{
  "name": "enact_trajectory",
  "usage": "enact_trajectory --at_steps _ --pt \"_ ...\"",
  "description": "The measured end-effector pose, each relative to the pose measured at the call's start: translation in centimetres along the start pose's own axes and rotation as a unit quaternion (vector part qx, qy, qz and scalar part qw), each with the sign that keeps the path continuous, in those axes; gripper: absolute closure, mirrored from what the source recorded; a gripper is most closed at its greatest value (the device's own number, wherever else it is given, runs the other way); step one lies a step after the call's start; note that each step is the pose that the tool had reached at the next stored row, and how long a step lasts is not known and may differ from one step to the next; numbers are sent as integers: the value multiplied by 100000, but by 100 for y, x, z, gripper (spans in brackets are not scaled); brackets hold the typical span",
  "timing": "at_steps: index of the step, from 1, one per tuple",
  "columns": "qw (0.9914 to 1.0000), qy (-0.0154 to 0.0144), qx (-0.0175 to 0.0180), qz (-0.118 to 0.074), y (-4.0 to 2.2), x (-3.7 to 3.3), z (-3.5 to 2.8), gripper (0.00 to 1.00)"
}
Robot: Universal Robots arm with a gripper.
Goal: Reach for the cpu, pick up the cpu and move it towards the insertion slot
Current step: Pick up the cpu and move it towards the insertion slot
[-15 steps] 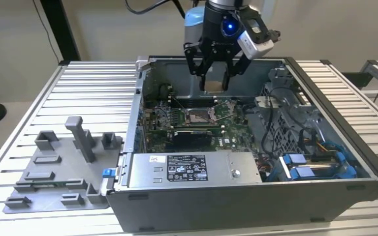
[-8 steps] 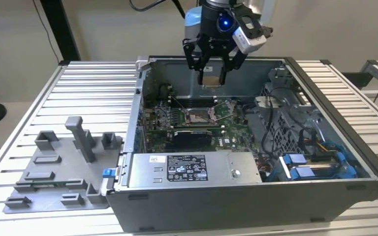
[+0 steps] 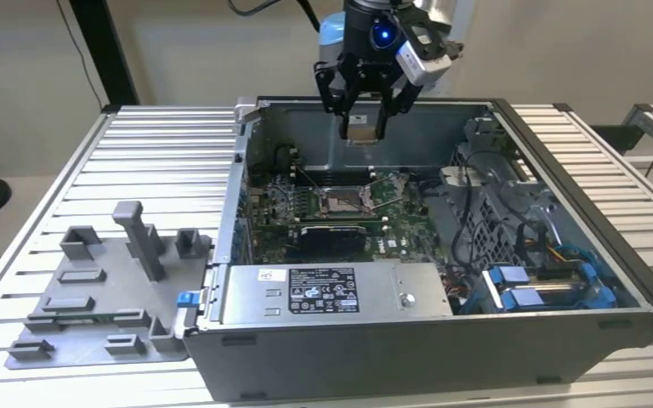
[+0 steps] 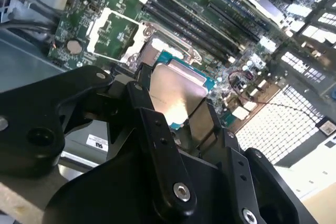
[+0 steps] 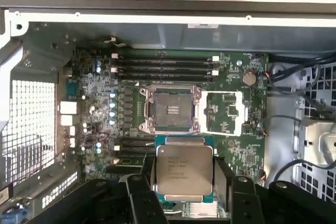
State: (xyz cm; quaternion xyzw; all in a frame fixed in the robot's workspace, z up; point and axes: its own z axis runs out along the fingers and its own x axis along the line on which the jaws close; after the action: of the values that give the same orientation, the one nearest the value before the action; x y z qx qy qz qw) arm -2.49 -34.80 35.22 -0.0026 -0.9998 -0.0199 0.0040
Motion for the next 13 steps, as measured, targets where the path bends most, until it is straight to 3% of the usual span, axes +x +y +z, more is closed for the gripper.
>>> enact_trajectory --at_steps 13 --pt "100000 -1 -2 0 254 5 64 100"
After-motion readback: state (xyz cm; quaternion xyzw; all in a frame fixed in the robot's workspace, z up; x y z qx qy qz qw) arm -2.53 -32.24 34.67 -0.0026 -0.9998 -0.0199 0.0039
